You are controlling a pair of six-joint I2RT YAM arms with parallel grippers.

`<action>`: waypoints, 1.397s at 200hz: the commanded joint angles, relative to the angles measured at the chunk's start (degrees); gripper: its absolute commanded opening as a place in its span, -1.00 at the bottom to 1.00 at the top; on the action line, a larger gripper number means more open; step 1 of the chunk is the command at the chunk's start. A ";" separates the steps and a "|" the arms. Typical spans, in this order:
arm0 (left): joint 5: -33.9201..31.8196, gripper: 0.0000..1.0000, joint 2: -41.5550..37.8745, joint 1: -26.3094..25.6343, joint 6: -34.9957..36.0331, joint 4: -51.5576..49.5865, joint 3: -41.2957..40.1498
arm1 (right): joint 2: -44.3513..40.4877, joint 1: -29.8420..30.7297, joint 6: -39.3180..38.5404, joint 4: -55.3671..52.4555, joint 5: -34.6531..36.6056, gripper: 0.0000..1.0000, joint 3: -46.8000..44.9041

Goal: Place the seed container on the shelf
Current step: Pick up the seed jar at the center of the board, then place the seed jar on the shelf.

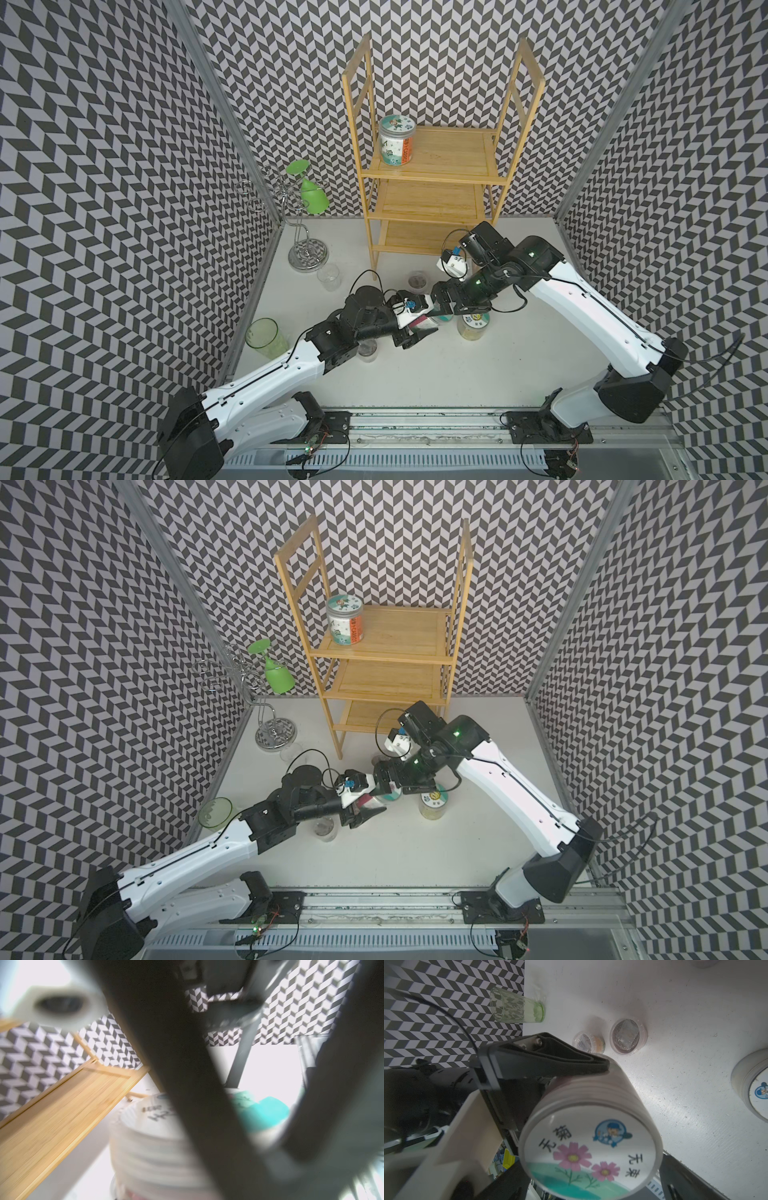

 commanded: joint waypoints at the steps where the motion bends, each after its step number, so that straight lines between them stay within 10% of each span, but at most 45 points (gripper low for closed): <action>1: 0.90 0.35 -1.91 1.15 -0.86 -0.45 -0.10 | -0.98 -0.95 -0.37 1.06 0.44 0.99 2.02; 121: -2.20 0.38 -6.53 6.46 -1.92 -7.55 10.56 | -4.85 -10.44 1.00 1.00 11.13 0.99 -5.82; 279: -17.45 0.35 11.90 6.82 -10.40 2.76 42.57 | -7.94 -11.75 -1.57 1.06 9.60 0.99 -18.53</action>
